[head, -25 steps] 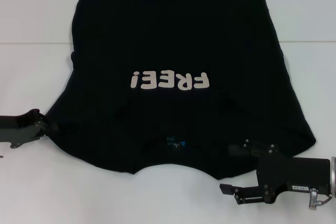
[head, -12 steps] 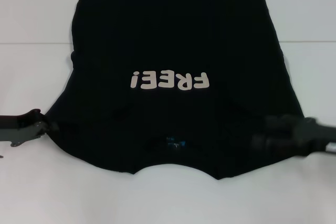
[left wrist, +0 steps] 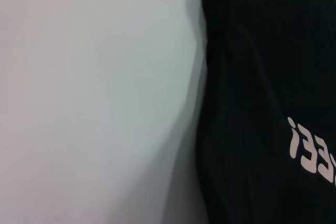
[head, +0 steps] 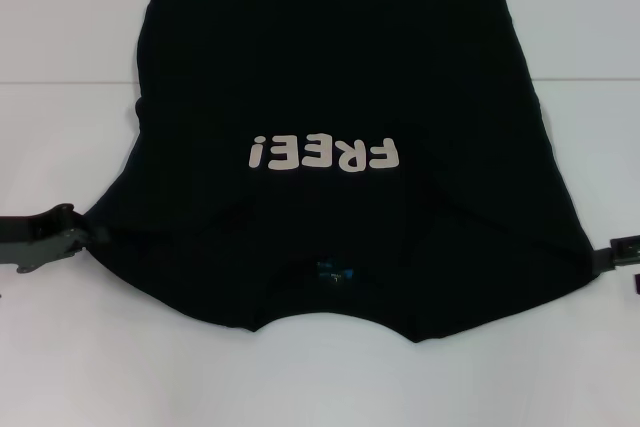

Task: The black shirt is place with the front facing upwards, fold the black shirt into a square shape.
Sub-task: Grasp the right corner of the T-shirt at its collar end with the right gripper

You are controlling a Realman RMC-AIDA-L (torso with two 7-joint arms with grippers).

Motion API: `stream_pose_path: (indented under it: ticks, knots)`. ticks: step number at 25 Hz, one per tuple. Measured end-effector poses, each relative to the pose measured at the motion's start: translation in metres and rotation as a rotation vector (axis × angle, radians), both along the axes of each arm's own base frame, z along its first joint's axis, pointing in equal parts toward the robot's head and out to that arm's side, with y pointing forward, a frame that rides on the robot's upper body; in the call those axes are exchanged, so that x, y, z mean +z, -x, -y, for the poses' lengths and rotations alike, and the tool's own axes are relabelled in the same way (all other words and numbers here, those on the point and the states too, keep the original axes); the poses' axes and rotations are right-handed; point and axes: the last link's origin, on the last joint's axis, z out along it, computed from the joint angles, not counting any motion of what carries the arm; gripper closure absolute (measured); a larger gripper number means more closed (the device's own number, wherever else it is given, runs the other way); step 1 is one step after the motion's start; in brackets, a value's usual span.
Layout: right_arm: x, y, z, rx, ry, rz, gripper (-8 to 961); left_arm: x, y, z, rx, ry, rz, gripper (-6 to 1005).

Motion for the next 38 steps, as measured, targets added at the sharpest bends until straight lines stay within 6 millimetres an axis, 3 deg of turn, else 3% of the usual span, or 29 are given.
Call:
stream_pose_path:
  ticks: [8, 26, 29, 38]
  knots:
    - [0.0, -0.005, -0.006, -0.025, 0.0, 0.077, 10, 0.0, 0.0, -0.001, -0.019, -0.001, -0.012, 972]
    - [-0.034, -0.008, -0.027, -0.01, -0.056, 0.089, 13, 0.0, -0.001, 0.001, -0.026, -0.007, -0.003, 973]
    - [-0.036, -0.008, -0.028, -0.009, -0.052, 0.097, 106, 0.0, 0.0, 0.001, -0.025, -0.008, -0.004, 973]
    - [-0.039, -0.008, -0.028, -0.011, -0.053, 0.097, 116, 0.0, -0.002, 0.0, -0.029, -0.016, 0.003, 973]
